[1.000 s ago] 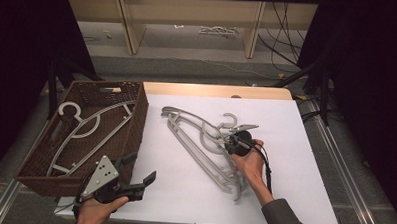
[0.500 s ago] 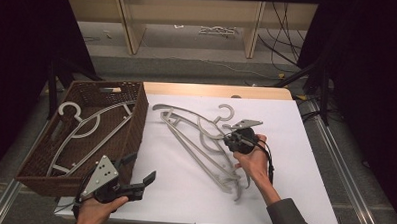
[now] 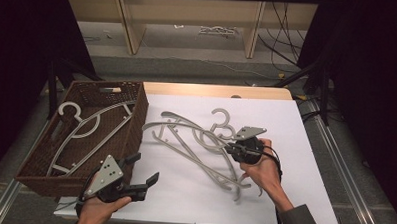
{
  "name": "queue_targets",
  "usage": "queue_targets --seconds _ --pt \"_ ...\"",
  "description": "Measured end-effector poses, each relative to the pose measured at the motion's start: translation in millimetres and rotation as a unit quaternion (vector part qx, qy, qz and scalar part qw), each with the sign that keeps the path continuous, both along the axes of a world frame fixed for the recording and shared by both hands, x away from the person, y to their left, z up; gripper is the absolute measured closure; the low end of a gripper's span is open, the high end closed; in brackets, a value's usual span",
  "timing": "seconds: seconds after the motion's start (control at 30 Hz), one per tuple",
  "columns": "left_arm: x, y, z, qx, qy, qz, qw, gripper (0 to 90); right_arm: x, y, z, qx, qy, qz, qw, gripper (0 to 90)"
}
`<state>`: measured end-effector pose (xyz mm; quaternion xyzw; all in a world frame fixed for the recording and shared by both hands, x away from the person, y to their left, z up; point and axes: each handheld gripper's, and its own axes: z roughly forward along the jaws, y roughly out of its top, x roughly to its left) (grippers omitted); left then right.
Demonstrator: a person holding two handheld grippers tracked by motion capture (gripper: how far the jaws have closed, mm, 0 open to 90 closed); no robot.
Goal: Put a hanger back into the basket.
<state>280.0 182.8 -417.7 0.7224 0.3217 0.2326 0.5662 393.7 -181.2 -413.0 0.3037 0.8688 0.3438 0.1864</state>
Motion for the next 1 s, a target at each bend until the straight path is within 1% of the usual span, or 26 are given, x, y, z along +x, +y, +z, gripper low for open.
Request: queue_targets --seconds 0.03,0.07,0.1,0.13,0.17,0.2,0.23,0.27,0.3,0.33,0.37,0.43,0.47,0.5,0.57,0.6,0.63,0.67,0.7,0.73,0.77,0.83,0.87,0.93,0.97,1.0 --pt "1.0 -1.0 0.3 -0.002 0.002 0.0 1.0 17.5 -2.2 -1.5 1.5 -0.003 -0.006 0.012 0.9999 82.0" --pt "3.2 -3.0 1.3 -0.004 0.001 -0.005 1.0 17.5 -5.2 -1.7 2.8 -0.002 0.0 0.007 1.0 82.0" --pt "3.3 -4.2 2.6 -0.001 0.005 -0.002 1.0 17.5 -8.0 -3.0 3.9 0.0 -0.005 0.011 0.9999 82.1" --pt "4.6 -6.6 4.8 0.005 0.0 -0.005 1.0 17.5 -9.6 -3.9 4.6 0.0 -0.006 0.014 0.9999 82.0" --pt "5.5 -8.3 5.9 0.008 0.0 -0.007 0.9999 17.7 -12.5 -5.1 5.2 0.0 -0.01 0.014 0.9998 82.0" --pt "7.2 -11.8 7.6 0.013 0.001 -0.008 0.9999 18.0 -14.7 -6.1 6.3 -0.003 -0.008 0.017 0.9998 82.0" --pt "8.1 -13.7 8.8 0.022 0.001 -0.006 0.9997 18.5 -17.0 -7.0 6.1 -0.004 -0.016 0.022 0.9996 82.0" --pt "10.1 -17.3 9.9 0.027 -0.002 -0.008 0.9996 18.5 -19.1 -7.7 6.8 -0.006 -0.011 0.023 0.9996 82.0" --pt "11.5 -19.2 10.7 0.032 -0.003 -0.011 0.9994 18.6 -22.1 -8.7 6.5 -0.008 -0.015 0.024 0.9996 82.0" --pt "14.0 -22.8 12.0 0.037 -0.001 -0.014 0.9992 18.6 -23.2 -9.5 6.5 -0.01 -0.016 0.028 0.9994 82.0" --pt "16.0 -25.4 12.7 0.037 -0.001 -0.015 0.9992 18.7 -26.2 -10.5 6.2 -0.012 -0.017 0.03 0.9993 82.0" --pt "20.8 -31.7 15.3 0.047 0.001 -0.016 0.9988 18.7 -30.0 -12.0 6.5 -0.016 -0.016 0.038 0.999 82.0" --pt "23.9 -36.0 16.5 0.054 0.005 -0.019 0.9984 18.8 -32.4 -12.4 6.6 -0.016 -0.016 0.04 0.9989 82.0" --pt "25.5 -38.9 17.0 0.055 0.01 -0.021 0.9982 18.9 -34.9 -13.0 6.5 -0.014 -0.021 0.043 0.9987 82.0" --pt "29.9 -44.7 19.5 0.066 0.009 -0.03 0.9973 18.9 -39.1 -13.5 7.1 -0.015 -0.021 0.05 0.9984 82.1" --pt "31.5 -48.2 20.2 0.066 0.014 -0.032 0.9972 18.9 -40.9 -13.2 7.3 -0.016 -0.02 0.053 0.9983 82.0" --pt "34.3 -51.3 21.6 0.077 0.014 -0.038 0.9962 18.9 -43.2 -12.9 7.7 -0.019 -0.019 0.056 0.9981 82.0" --pt "36.0 -53.1 22.3 0.082 0.015 -0.041 0.9956 18.9 -45.6 -12.7 8.0 -0.021 -0.022 0.061 0.9977 82.0" --pt "38.0 -56.0 23.0 0.083 0.018 -0.043 0.9954 18.9 -47.1 -12.4 8.0 -0.02 -0.024 0.062 0.9976 82.1" --pt "41.1 -58.0 24.0 0.088 0.019 -0.05 0.9947 18.9 -48.9 -12.6 8.7 -0.021 -0.023 0.065 0.9974 82.0" --pt "44.6 -61.3 24.8 0.089 0.025 -0.056 0.9942 18.8 -50.5 -12.1 8.4 -0.019 -0.024 0.067 0.9973 82.0" --pt "50.0 -66.2 25.8 0.097 0.025 -0.058 0.9933 18.9 -53.7 -11.4 8.3 -0.019 -0.028 0.073 0.9968 82.0" --pt "54.0 -70.4 26.1 0.103 0.029 -0.06 0.9925 19.3 -54.4 -11.4 8.2 -0.022 -0.028 0.075 0.9966 82.1" --pt "60.1 -77.3 25.3 0.12 0.035 -0.068 0.9899 21.9 -56.3 -10.6 7.6 -0.028 -0.03 0.08 0.996 82.0" --pt "63.6 -80.8 24.7 0.132 0.035 -0.074 0.9878 22.1 -57.5 -10.2 7.8 -0.027 -0.027 0.085 0.9957 82.1" --pt "65.1 -83.6 24.1 0.134 0.036 -0.075 0.9875 22.5 -58.6 -9.7 7.5 -0.028 -0.028 0.089 0.9953 82.1"
